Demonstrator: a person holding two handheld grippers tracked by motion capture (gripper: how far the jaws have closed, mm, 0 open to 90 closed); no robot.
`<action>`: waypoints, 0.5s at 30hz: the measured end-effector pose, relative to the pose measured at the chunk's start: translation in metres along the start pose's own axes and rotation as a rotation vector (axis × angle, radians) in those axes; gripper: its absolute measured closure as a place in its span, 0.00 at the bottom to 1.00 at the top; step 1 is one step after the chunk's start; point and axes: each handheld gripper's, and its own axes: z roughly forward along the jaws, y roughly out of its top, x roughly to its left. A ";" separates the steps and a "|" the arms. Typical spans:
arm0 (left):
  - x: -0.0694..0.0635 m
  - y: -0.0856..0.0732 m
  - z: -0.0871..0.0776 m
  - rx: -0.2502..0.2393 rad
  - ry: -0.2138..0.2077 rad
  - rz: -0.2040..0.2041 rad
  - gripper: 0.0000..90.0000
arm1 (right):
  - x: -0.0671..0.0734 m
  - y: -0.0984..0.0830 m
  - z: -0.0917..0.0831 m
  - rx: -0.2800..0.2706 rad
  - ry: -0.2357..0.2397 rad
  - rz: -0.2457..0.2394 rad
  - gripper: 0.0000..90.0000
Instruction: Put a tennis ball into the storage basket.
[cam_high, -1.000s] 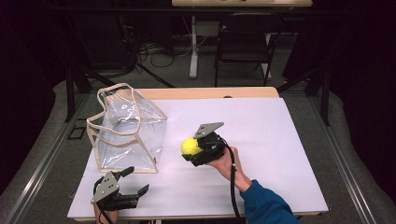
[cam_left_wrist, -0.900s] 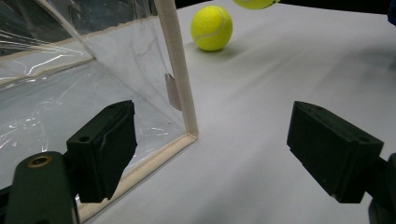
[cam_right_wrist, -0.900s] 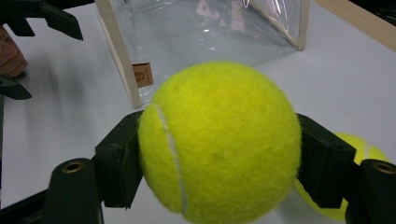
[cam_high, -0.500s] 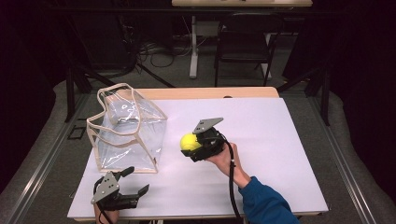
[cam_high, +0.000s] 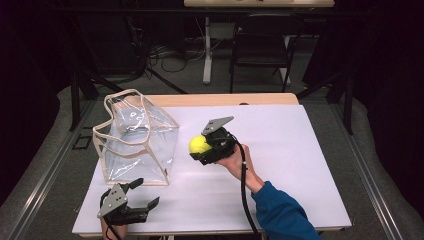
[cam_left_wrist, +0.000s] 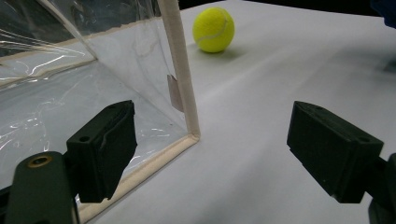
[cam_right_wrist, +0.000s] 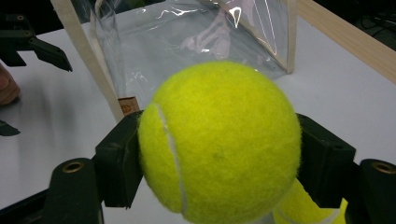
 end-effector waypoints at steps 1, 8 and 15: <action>0.000 0.000 0.000 0.002 0.002 0.003 0.18 | -0.001 0.004 0.002 -0.003 0.000 0.001 0.29; 0.000 0.000 0.002 0.004 0.003 0.004 0.18 | 0.000 0.011 0.005 0.004 0.009 -0.013 0.29; 0.000 0.000 0.002 0.003 0.003 0.000 0.18 | -0.003 0.011 0.006 0.011 0.002 -0.021 0.29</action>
